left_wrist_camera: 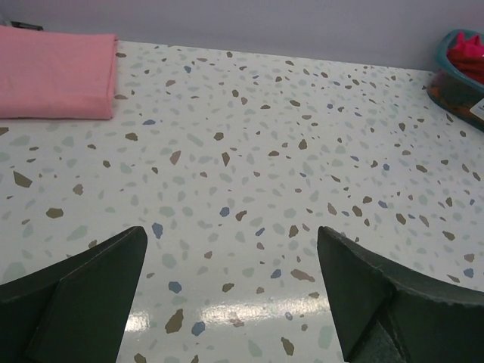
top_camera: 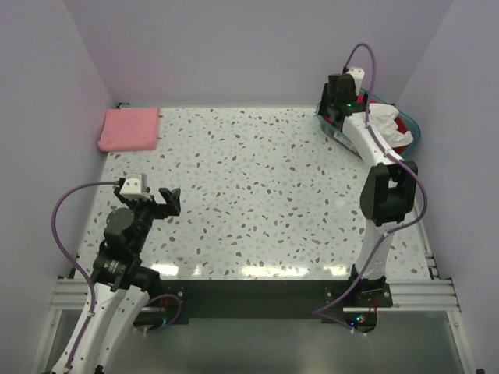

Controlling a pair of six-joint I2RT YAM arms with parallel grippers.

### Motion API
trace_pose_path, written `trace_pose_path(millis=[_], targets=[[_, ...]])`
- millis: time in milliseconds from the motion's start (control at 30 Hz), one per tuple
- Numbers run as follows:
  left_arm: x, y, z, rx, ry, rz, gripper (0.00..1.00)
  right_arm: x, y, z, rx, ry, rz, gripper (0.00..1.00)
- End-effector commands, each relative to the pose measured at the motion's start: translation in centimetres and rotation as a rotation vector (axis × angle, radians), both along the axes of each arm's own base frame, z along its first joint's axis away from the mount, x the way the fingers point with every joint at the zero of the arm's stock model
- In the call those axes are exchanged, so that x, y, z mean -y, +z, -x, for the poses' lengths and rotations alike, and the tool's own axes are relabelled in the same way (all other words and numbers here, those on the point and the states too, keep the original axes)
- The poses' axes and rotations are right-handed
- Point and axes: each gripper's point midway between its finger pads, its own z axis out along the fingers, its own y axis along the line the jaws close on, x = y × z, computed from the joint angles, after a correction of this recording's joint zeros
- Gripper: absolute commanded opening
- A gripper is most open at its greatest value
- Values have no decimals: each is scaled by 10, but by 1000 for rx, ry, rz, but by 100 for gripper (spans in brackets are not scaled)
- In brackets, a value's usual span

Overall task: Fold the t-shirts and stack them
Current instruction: Grab the tshirt from the pile

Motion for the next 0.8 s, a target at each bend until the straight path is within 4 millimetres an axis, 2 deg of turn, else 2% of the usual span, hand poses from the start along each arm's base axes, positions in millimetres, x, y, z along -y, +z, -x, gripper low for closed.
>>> trace_pose_path(millis=[0, 67, 100, 167, 200, 267, 300, 333, 367, 400, 433, 467, 500, 533, 567, 600, 633, 667, 733, 767], targets=[[0, 15, -3, 68, -9, -36, 100, 66, 37, -22, 166, -249, -84, 99], [-5, 18, -5, 80, 14, -49, 100, 84, 31, -32, 194, -295, -126, 99], [-8, 18, -5, 75, 31, -52, 100, 101, 18, -39, 190, -326, -134, 99], [-8, 18, -6, 61, 34, -53, 100, 112, 11, -48, 197, -352, -164, 99], [-7, 18, -6, 60, 33, -52, 100, 131, -3, -50, 179, -388, -168, 98], [-8, 17, -6, 58, 34, -54, 100, 138, -15, -56, 167, -380, -198, 98], [-9, 17, -7, 62, 40, -58, 100, 145, -27, -58, 148, -385, -201, 93], [-9, 16, -7, 56, 41, -58, 100, 143, -33, -60, 137, -364, -214, 90], [-9, 16, -7, 56, 43, -59, 100, 143, -38, -62, 122, -344, -214, 84], [-9, 16, -7, 54, 41, -59, 100, 144, -41, -62, 109, -328, -219, 64], [-9, 15, -8, 51, 40, -60, 100, 140, -38, -63, 106, -301, -224, 51], [-9, 15, -8, 51, 40, -59, 100, 139, -36, -61, 95, -275, -212, 25], [-8, 14, -8, 48, 38, -60, 100, 137, -31, -59, 97, -261, -204, 14], [-8, 15, -8, 48, 38, -60, 100, 136, -9, -53, 124, -242, -187, 6], [-8, 13, -8, 45, 38, -61, 100, 137, -8, -45, 119, -245, -163, 0], [-9, 15, -8, 48, 41, -59, 100, 134, 3, -41, 129, -233, -144, 0], [-8, 15, -9, 48, 40, -57, 100, 132, 34, -32, 178, -218, -129, 0], [-8, 12, -9, 44, 38, -61, 100, 130, 42, -26, 178, -193, -96, 0], [-7, 11, -11, 42, 32, -68, 100, 119, 72, -16, 215, -152, -64, 0], [-6, 11, -12, 39, 29, -73, 100, 115, 102, -5, 255, -114, -33, 0]])
